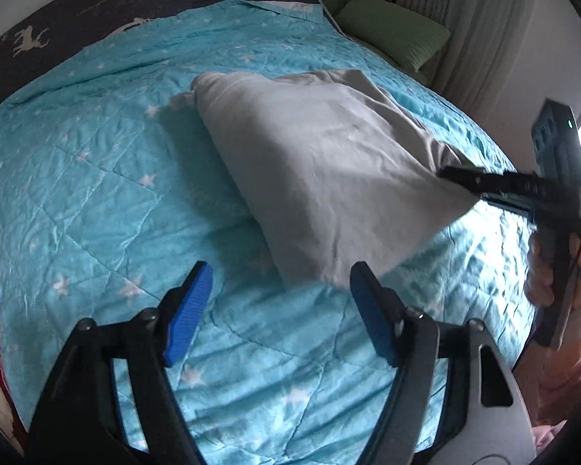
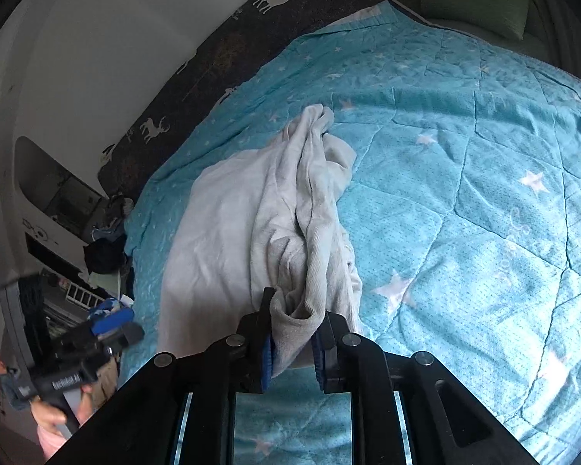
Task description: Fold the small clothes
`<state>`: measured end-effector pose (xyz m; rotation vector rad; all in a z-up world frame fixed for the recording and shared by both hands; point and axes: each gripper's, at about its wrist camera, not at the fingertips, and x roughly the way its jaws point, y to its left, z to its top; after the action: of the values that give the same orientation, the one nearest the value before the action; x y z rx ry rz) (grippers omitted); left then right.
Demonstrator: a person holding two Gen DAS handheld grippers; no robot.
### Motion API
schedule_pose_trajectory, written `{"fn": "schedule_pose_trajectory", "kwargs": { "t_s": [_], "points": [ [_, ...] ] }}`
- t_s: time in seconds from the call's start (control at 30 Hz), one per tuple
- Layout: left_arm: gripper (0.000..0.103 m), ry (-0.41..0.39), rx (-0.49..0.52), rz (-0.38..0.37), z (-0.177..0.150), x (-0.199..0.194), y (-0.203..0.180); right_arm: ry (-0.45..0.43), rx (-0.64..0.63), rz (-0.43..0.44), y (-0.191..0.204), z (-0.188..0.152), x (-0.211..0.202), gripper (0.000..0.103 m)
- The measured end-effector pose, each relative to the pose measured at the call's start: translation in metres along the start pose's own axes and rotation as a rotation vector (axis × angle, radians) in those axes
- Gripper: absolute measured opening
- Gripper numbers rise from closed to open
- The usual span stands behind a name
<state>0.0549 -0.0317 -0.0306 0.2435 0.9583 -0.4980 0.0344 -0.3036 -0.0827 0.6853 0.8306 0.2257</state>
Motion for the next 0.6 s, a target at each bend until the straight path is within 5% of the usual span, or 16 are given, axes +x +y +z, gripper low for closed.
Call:
{"fn": "schedule_pose_trajectory", "kwargs": {
  "t_s": [0.13, 0.27, 0.37, 0.6],
  "points": [
    [0.074, -0.033, 0.107, 0.088, -0.009, 0.008, -0.031, 0.001, 0.033, 0.01, -0.002, 0.001, -0.001, 0.017],
    [0.074, -0.011, 0.129, 0.049, -0.007, 0.027, -0.05, 0.003, 0.052, -0.002, -0.002, 0.001, 0.0, 0.017],
    [0.077, -0.031, 0.138, 0.093, 0.0, 0.034, -0.06, 0.004, 0.056, -0.012, -0.002, -0.001, 0.0, 0.017],
    [0.084, -0.032, 0.047, 0.282, 0.009, 0.038, -0.021, 0.005, 0.091, 0.003, -0.004, 0.003, 0.0, 0.017]
  ]
}}
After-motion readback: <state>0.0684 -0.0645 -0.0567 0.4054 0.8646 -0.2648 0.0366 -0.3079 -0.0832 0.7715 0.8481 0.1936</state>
